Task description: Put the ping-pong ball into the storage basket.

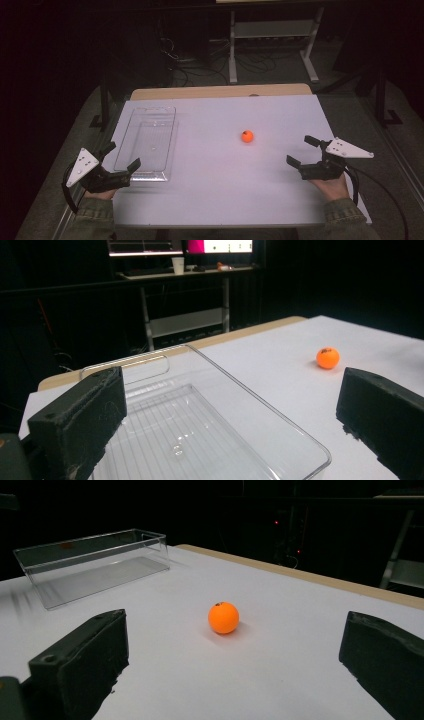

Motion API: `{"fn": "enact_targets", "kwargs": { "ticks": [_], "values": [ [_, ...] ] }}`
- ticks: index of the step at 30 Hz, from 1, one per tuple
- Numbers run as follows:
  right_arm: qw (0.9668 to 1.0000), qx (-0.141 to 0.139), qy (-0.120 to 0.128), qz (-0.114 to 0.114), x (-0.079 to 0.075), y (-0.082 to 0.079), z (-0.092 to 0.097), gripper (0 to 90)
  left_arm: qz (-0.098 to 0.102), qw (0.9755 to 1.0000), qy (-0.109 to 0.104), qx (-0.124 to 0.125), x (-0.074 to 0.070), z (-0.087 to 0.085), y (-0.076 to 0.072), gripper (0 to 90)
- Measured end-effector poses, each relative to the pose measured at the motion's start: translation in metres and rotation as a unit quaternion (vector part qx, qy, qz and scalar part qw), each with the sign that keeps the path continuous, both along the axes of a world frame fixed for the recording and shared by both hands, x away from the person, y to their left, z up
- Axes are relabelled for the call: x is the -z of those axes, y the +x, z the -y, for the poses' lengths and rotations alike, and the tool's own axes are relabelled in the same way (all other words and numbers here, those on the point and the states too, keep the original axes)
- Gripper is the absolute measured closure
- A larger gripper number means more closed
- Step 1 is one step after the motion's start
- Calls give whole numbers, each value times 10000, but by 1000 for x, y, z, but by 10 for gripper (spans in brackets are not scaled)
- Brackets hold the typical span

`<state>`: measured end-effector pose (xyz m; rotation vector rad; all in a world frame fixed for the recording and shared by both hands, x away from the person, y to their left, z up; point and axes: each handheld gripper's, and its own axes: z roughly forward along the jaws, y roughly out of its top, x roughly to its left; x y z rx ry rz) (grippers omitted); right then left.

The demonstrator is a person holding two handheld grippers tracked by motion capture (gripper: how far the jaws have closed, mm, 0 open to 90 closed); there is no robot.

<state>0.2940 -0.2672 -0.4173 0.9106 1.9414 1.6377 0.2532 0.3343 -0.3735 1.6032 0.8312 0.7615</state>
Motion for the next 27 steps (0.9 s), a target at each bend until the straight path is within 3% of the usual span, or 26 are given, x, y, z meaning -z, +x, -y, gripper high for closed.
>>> {"fn": "enact_targets", "kwargs": {
  "ticks": [8, 11, 27],
  "values": [
    [10000, -30, -35, -39, 1, 1, -2, 0, -103, 9997, 139, 182, -6, 8, 5, 0],
    [10000, -23, -32, -49, 1, 0, -2, 0, -96, 9995, 250, 186, -9, 11, 7, 0],
    [10000, -52, -21, -51, 1, 1, -2, 0, -99, 9985, 426, 342, -25, 22, 14, 0]
  ]
}}
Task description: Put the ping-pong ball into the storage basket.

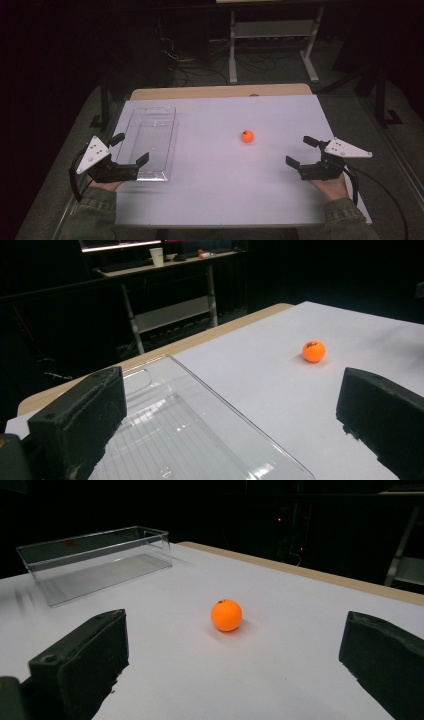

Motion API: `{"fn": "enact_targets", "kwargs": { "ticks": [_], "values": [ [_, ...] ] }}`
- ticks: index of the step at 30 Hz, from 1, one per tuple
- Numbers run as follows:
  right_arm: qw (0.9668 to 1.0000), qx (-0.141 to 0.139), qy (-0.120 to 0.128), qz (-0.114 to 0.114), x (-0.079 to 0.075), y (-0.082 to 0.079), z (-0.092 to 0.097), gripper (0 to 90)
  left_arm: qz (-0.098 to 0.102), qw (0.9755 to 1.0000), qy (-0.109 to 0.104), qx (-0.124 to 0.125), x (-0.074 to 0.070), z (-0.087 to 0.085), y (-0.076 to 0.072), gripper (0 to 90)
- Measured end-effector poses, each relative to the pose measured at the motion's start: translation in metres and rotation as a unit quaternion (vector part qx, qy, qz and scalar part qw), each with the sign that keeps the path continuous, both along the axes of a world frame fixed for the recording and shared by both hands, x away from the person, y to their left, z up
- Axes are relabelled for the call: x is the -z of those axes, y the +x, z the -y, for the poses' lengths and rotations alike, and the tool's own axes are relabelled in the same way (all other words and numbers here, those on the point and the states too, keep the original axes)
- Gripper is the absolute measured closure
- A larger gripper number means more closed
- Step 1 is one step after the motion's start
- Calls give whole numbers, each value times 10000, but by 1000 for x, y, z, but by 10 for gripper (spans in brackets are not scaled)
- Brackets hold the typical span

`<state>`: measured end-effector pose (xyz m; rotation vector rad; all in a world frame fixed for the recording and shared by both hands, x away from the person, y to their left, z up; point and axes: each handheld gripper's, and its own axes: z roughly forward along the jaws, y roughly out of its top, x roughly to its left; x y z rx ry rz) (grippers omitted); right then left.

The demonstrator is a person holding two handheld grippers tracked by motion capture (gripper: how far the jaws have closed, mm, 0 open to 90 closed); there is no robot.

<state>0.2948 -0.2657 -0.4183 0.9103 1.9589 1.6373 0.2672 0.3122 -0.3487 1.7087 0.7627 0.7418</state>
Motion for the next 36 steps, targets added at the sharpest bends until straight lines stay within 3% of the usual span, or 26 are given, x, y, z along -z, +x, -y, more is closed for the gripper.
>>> {"fn": "enact_targets", "kwargs": {
  "ticks": [25, 36],
  "values": [
    [10000, -24, 8, 4, 0, 0, 0, 0, -34, 9989, 325, 331, -20, 24, 15, 0],
    [10000, -38, 13, -9, 0, 0, 0, 0, -136, 9976, 448, 513, -22, 35, 22, 0]
  ]
}}
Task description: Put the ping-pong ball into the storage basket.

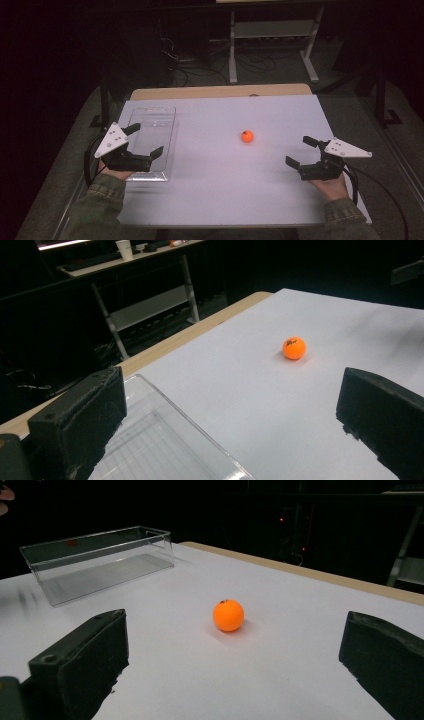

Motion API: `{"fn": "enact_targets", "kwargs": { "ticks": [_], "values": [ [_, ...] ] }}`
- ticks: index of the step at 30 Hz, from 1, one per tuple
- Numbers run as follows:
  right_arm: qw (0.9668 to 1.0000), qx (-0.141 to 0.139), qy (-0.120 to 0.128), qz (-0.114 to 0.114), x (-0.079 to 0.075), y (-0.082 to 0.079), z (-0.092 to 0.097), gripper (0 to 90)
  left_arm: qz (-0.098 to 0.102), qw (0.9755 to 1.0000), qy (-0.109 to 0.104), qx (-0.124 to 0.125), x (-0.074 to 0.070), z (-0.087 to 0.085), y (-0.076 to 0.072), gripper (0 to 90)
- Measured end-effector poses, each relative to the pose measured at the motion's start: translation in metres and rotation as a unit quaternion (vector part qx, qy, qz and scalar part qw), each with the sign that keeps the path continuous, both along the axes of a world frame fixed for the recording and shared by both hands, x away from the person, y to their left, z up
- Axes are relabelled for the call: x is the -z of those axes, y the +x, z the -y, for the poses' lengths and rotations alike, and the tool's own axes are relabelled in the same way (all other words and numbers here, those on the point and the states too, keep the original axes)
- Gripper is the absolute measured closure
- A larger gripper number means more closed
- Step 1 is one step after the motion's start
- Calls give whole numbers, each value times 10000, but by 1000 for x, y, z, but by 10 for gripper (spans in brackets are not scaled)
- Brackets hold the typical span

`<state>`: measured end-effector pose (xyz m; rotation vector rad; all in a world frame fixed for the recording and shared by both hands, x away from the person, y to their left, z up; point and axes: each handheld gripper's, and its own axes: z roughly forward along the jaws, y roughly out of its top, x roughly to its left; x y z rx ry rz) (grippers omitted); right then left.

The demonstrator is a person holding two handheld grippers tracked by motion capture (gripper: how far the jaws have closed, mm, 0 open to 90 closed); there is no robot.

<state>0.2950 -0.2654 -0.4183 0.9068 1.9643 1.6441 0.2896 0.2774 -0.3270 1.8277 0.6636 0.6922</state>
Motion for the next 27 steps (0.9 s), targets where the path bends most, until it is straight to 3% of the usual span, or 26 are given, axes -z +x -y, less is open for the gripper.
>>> {"fn": "enact_targets", "kwargs": {
  "ticks": [27],
  "values": [
    [10000, -22, 1, 7, 0, 0, 0, 0, -96, 9992, 301, 263, -15, 23, 17, 0]
  ]
}}
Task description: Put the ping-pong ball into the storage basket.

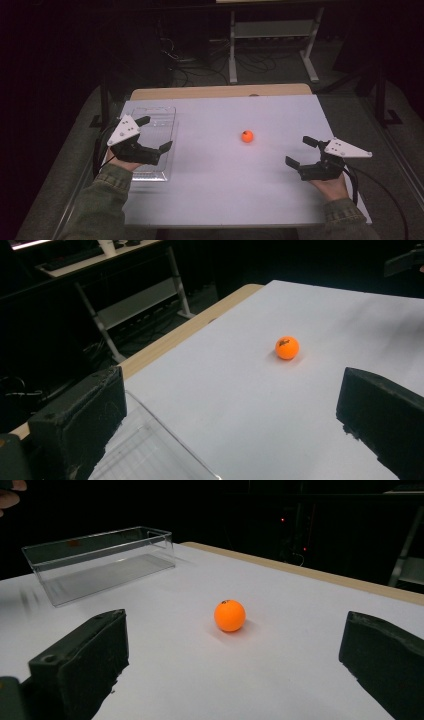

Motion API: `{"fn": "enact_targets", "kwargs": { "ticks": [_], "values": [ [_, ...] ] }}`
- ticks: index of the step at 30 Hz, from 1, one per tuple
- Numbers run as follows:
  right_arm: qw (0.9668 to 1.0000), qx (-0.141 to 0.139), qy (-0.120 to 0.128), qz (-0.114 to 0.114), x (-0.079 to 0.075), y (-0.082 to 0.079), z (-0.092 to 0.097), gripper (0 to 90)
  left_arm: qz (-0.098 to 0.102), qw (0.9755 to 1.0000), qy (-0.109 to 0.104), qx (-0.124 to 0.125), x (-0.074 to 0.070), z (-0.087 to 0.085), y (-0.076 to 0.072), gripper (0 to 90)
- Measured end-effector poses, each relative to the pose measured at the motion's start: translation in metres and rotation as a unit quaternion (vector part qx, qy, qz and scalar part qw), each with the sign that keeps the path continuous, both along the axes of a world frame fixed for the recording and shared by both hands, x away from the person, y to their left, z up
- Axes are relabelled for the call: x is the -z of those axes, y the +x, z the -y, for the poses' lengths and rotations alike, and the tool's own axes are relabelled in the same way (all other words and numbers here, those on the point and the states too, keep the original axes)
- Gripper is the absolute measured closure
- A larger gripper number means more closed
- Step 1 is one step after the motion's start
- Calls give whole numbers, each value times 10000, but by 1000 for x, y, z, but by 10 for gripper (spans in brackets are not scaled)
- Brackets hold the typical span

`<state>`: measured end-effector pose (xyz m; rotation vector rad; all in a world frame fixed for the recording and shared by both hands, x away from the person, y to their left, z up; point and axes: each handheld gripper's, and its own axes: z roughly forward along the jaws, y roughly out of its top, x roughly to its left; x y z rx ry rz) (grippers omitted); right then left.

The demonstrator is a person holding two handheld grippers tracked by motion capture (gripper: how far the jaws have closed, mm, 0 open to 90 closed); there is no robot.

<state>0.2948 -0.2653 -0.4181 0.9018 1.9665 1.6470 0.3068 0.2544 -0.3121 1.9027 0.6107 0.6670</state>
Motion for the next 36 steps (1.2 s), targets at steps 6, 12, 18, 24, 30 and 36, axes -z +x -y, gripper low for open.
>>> {"fn": "enact_targets", "kwargs": {
  "ticks": [6, 12, 18, 24, 30, 36],
  "values": [
    [10000, -20, -24, -26, 0, 0, -1, 0, 9, 9999, 36, 108, -5, 8, 5, 0],
    [10000, -5, -22, -24, 1, 0, 0, 0, -39, 9997, 145, 199, -8, 18, 12, 0],
    [10000, 6, -28, -26, 1, 0, 0, 0, -120, 9990, 264, 335, -6, 29, 19, 0],
    [10000, 32, -14, -16, 0, -1, 1, 0, -163, 9982, 359, 458, -8, 37, 23, 0],
    [10000, 17, -12, -22, 0, -1, 1, 0, -223, 9975, 415, 536, -11, 44, 27, 0],
    [10000, 11, -1, -29, 0, -1, 1, 0, -278, 9968, 446, 604, -11, 50, 32, 0]
  ]
}}
